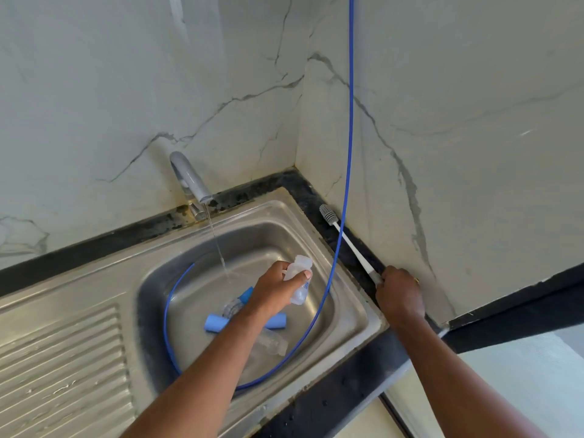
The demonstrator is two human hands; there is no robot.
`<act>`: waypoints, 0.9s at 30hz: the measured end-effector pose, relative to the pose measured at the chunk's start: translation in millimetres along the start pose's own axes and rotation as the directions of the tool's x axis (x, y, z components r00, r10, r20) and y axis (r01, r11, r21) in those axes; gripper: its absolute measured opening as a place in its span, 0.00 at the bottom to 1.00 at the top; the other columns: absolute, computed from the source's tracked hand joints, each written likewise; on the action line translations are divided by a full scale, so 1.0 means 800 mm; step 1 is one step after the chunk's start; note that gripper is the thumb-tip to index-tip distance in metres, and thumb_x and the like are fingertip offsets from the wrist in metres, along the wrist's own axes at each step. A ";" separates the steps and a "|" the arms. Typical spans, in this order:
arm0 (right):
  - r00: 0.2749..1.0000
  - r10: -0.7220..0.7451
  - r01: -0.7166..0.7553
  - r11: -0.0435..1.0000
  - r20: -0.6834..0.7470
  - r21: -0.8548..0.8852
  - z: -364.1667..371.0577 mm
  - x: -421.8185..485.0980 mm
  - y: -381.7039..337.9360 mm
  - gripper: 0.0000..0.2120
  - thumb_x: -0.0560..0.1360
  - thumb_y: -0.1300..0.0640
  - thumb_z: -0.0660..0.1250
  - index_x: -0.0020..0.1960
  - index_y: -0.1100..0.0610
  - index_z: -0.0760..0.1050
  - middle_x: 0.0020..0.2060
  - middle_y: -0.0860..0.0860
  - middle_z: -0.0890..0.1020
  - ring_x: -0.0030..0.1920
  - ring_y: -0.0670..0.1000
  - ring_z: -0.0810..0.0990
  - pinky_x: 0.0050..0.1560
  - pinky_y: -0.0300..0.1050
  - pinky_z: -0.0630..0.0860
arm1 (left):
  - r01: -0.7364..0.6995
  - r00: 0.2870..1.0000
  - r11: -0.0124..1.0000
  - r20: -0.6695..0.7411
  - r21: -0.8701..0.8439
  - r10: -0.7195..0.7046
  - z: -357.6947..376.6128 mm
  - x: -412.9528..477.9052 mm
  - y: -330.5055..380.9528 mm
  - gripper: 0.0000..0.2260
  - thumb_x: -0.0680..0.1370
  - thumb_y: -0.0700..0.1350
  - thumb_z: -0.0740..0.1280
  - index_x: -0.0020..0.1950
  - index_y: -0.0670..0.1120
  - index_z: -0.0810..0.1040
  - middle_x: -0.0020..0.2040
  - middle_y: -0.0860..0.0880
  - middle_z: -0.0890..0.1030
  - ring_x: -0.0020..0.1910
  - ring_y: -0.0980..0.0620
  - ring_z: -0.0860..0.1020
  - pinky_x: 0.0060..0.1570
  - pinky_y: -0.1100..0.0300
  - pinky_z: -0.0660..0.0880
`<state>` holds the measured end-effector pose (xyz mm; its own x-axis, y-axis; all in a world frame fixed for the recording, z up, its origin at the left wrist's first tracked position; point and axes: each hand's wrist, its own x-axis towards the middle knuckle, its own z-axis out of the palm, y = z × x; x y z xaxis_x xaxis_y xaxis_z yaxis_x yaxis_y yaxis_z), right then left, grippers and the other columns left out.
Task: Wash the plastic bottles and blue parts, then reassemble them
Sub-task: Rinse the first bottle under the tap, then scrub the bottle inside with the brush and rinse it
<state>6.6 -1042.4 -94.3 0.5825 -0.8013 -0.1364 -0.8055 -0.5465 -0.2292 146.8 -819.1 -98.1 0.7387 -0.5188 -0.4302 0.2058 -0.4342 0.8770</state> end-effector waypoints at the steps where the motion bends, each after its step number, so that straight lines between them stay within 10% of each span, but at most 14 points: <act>1: 1.000 0.002 -0.002 1.000 0.002 -0.008 -0.001 0.001 0.001 0.02 0.78 0.58 0.65 0.49 0.56 0.75 0.45 0.55 0.79 0.46 0.59 0.80 0.41 0.45 0.73 | -0.002 1.000 1.000 0.000 -0.006 0.002 -0.001 0.000 -0.001 0.17 0.76 0.59 0.73 0.57 0.50 0.76 0.54 0.48 0.82 0.51 0.50 0.83 0.50 0.50 0.82; 13: 0.999 0.015 -0.023 0.975 0.040 0.219 -0.031 -0.057 0.005 0.07 0.79 0.55 0.61 0.52 0.56 0.64 0.35 0.53 0.74 0.32 0.54 0.73 0.30 0.47 0.65 | 0.028 0.999 0.987 -0.041 -0.159 -0.036 -0.028 -0.013 -0.016 0.14 0.79 0.56 0.70 0.59 0.49 0.78 0.54 0.46 0.83 0.49 0.47 0.84 0.49 0.46 0.82; 20: 0.987 0.161 -0.162 0.944 0.029 0.287 -0.037 -0.132 0.050 0.09 0.81 0.49 0.62 0.57 0.52 0.68 0.41 0.53 0.80 0.35 0.52 0.79 0.35 0.47 0.76 | 0.055 0.997 0.905 -0.026 -0.421 -0.073 -0.032 -0.013 -0.024 0.14 0.84 0.54 0.62 0.53 0.44 0.80 0.41 0.42 0.81 0.38 0.43 0.78 0.44 0.47 0.72; 27: 0.993 0.115 -0.110 0.880 0.017 0.462 -0.047 -0.186 0.064 0.11 0.80 0.45 0.64 0.58 0.50 0.71 0.46 0.50 0.82 0.42 0.47 0.82 0.39 0.44 0.79 | 0.130 0.990 0.881 0.108 -0.456 -0.091 0.012 -0.021 -0.007 0.10 0.84 0.53 0.62 0.56 0.49 0.78 0.51 0.44 0.80 0.45 0.47 0.80 0.45 0.49 0.81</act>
<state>-125.2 -960.3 -49.7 0.4875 -0.8547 -0.1781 -0.7222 -0.2801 -0.6324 126.7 -815.2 -97.7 0.6434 -0.5539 -0.5285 0.5700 -0.1144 0.8137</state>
